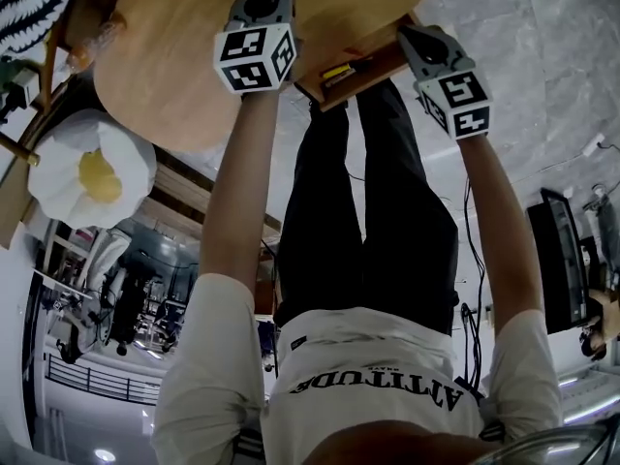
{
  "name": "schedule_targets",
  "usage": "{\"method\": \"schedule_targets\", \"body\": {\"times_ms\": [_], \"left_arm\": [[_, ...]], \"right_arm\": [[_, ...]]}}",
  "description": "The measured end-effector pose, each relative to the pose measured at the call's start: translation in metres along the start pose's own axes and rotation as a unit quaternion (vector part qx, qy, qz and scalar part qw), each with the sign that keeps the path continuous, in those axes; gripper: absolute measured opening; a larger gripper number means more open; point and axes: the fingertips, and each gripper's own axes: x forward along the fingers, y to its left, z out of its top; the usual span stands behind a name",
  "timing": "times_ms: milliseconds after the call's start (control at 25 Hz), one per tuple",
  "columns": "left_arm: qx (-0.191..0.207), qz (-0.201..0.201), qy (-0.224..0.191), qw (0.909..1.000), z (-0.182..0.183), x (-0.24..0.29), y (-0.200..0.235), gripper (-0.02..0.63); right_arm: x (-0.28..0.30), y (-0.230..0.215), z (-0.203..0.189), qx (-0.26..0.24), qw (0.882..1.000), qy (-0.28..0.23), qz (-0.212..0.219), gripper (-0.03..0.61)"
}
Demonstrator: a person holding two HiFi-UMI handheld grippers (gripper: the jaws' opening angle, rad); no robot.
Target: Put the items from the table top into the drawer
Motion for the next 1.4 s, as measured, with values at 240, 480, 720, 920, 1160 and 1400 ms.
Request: {"method": "schedule_targets", "body": {"times_ms": [240,480,720,920,1160,1400], "left_arm": [[0.017,0.001,0.026,0.9995,0.003,0.047,0.012,0.11],[0.028,0.038,0.06,0.997,-0.002,0.082,0.029,0.12],[0.029,0.096,0.095,0.9904,-0.004,0.106,0.049,0.146],[0.011,0.123,0.123,0.9847,-0.012,0.113,0.059,0.144],[0.012,0.124,0.118,0.9851,-0.015,0.108,0.058,0.078],[0.027,0.097,0.1,0.9899,-0.008,0.101,0.036,0.078]], "right_arm": [[0.006,-0.016,0.0,0.011,1.0,-0.003,0.001,0.02],[0.009,-0.028,-0.01,0.017,1.0,0.005,0.003,0.02],[0.013,-0.036,-0.013,0.009,1.0,0.011,0.008,0.02],[0.015,-0.04,-0.009,0.004,1.0,0.009,0.013,0.02],[0.015,-0.045,-0.011,0.003,1.0,0.01,0.01,0.02],[0.009,-0.047,-0.022,0.001,1.0,0.016,0.006,0.02]]}}
